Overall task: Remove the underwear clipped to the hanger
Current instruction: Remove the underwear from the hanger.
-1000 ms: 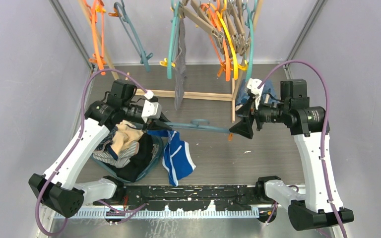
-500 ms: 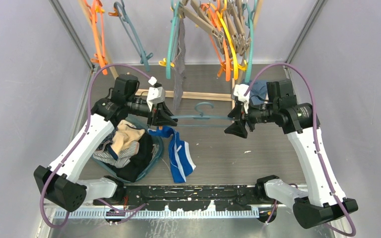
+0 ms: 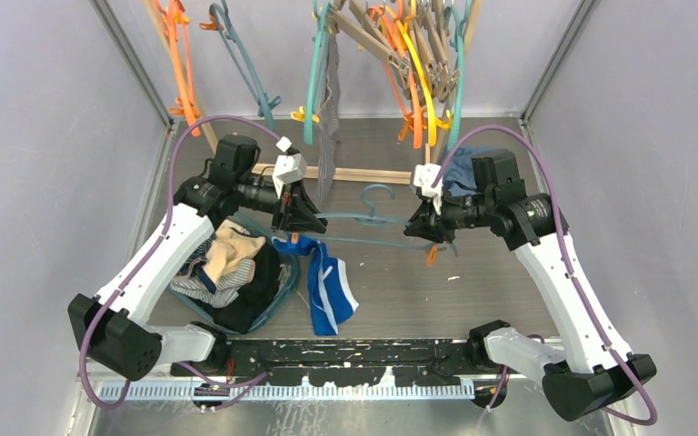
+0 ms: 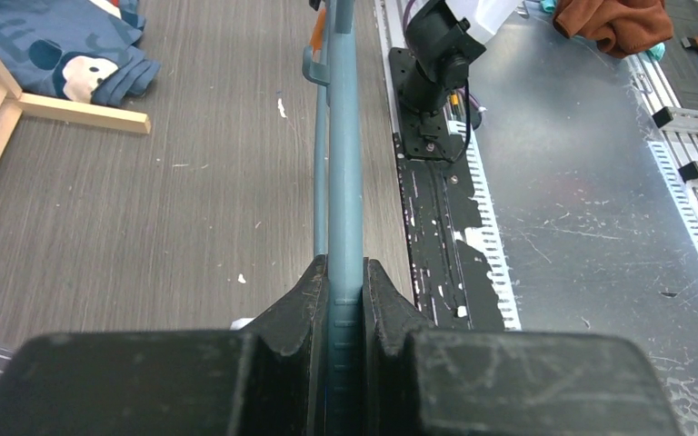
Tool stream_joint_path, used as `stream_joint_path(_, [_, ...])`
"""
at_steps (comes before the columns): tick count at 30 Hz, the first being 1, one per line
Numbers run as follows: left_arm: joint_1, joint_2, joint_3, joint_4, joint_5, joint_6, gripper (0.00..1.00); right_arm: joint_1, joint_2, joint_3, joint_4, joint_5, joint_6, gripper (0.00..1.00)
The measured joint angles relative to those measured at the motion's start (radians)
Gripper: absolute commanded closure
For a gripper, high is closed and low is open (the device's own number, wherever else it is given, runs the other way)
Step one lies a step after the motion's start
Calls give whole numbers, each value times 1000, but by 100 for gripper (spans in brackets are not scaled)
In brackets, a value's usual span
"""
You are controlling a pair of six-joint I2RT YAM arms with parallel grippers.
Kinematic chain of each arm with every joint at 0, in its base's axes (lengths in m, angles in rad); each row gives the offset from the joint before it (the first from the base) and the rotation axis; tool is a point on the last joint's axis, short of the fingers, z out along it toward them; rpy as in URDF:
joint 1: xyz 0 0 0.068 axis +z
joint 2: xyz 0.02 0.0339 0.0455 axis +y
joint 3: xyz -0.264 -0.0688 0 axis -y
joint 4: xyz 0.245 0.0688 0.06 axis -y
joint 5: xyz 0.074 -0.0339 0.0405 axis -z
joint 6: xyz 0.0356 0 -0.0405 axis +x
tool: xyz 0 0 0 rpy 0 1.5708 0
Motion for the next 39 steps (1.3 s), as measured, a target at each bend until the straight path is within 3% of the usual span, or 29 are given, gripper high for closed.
stream_joint_path(1, [0,0,0,0,0,-2,100,1,-8,-13,10,0,-1,96])
stream_joint_path(2, [0,0,0,0,0,-4,100,1,-18,-26,20,-1,-1,99])
stream_joint_path(5, [-2,0,-4,2,2,-11,100,0,-50,-55,49,0,-3,99])
stream_joint_path(10, [-7,-12,-44,55,16,-63,66,-15,-113,-102,83,-8,-3,99])
stream_joint_path(13, [-8,-28,-59,93,21,-93,54,-31,-146,-126,82,-13,-5,99])
stream_joint_path(17, [-5,-64,-68,148,22,-142,25,-42,-181,-147,74,-12,-19,99])
stream_joint_path(24, [34,-116,-70,166,20,-217,1,-43,-198,-154,35,-14,-85,99])
stream_joint_path(34, [153,-114,-91,89,-6,-291,0,-43,-217,-153,47,-19,-123,99])
stream_joint_path(39, [183,-113,-122,27,-30,-325,6,-43,-238,-148,81,-47,-147,99])
